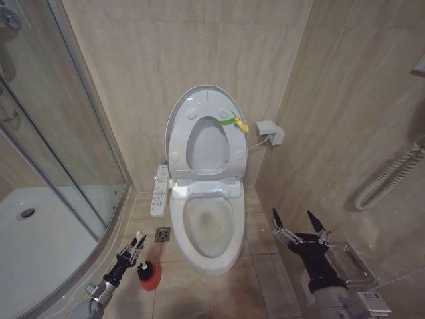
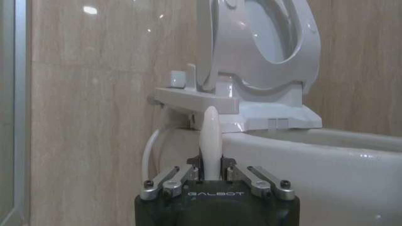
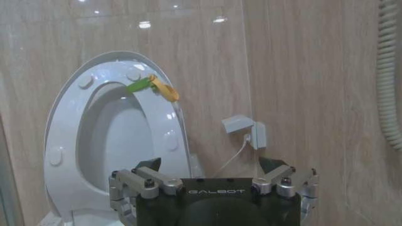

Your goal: Open the toilet lid, clean the toilet bowl with a toilet brush, close the toilet lid, and flush.

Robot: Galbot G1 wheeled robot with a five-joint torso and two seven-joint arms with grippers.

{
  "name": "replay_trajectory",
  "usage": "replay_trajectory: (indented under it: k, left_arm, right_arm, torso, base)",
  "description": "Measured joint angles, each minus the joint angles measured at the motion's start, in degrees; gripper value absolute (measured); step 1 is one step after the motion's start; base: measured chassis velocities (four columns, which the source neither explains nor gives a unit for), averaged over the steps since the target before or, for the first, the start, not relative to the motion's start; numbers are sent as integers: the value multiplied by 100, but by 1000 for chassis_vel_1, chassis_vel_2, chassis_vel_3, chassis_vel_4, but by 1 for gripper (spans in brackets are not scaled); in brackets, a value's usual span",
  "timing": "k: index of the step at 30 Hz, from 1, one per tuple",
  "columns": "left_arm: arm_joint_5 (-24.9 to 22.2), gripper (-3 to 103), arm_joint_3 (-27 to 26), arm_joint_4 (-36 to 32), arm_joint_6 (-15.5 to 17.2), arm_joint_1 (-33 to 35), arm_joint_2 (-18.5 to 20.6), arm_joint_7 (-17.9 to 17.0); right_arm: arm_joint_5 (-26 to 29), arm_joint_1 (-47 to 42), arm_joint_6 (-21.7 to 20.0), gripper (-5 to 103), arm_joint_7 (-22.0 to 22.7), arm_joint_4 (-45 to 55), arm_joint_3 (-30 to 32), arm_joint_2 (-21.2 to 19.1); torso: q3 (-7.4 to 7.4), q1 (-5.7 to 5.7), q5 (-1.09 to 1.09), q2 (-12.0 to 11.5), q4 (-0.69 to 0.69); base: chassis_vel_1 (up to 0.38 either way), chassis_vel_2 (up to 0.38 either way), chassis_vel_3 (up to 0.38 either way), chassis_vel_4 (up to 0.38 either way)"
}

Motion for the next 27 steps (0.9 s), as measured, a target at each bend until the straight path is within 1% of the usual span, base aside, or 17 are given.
replay_trajectory:
  k: [5,9,17,20,27]
  left_arm:
    - [8,19,-1,73,0,-27,9,32]
    - [13,19,0,120,-1,-26,13,51]
    - [27,19,-12,123,-1,35,13,65]
    - [51,19,-41,90,-2,145,5,66]
    - [67,19,-125,-12,-22,366,-61,122]
  right_arm:
    - [0,0,0,100,0,0,0,0]
    - [0,0,0,100,0,0,0,0]
    - [0,0,0,100,0,0,0,0]
    - [0,0,0,100,0,0,0,0]
    - [0,0,0,100,0,0,0,0]
  torso:
    - [-59,-57,0,-117,0]
    - [-138,-107,0,-245,0]
    - [-237,-177,0,-415,0]
    - [-295,-221,0,-516,0]
    - [-363,-275,3,-635,-1]
  base:
    - [0,0,0,0]
    - [0,0,0,0]
    - [0,0,0,0]
    - [0,0,0,0]
    - [0,0,0,0]
